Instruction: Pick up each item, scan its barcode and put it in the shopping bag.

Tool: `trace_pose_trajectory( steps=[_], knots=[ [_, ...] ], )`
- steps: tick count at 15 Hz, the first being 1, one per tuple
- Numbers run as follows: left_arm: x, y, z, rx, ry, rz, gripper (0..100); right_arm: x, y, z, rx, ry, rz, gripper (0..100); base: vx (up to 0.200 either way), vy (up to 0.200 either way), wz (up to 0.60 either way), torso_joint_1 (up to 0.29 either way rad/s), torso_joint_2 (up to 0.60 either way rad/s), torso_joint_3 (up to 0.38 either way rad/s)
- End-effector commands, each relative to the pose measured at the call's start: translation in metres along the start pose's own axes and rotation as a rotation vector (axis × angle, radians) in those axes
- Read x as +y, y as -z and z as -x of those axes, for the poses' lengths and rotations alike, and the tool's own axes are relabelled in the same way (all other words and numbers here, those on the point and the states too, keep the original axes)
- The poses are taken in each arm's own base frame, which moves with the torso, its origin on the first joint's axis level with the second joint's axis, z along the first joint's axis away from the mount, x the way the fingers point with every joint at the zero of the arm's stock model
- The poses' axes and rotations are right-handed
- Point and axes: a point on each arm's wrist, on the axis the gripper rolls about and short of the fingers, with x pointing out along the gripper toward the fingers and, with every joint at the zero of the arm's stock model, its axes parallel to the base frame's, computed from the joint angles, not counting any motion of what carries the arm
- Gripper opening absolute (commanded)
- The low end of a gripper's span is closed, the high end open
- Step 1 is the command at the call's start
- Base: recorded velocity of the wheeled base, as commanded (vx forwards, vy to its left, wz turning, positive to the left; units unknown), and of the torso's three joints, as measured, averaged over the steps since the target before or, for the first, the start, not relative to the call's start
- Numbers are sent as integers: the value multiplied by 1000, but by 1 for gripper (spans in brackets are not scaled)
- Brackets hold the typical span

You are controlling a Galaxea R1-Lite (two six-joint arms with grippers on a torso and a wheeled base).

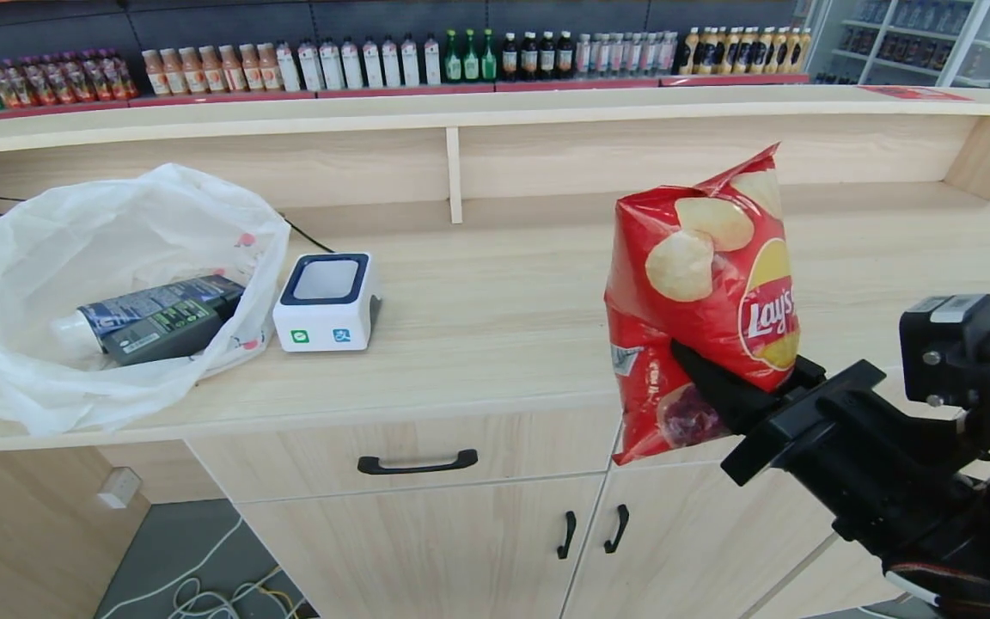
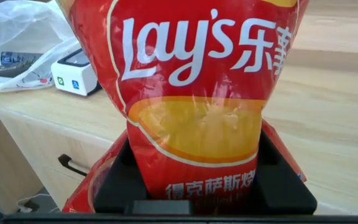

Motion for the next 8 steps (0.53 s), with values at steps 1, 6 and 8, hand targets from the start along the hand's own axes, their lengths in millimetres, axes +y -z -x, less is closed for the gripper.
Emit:
trace_pose_trajectory(
  steps=[1,6,8],
  knots=[
    [0,0,0,-1,0,0,100,-2,-5,0,-22,8,-3,0,0,200,0,2,2,-2],
    [0,0,0,-1,0,0,100,-5,-15,4,-59,17,-29,0,0,200,0,4,2,2],
    [0,0,0,-1,0,0,100,-5,-15,4,-61,15,-30,0,0,200,0,-5,0,2]
  ],
)
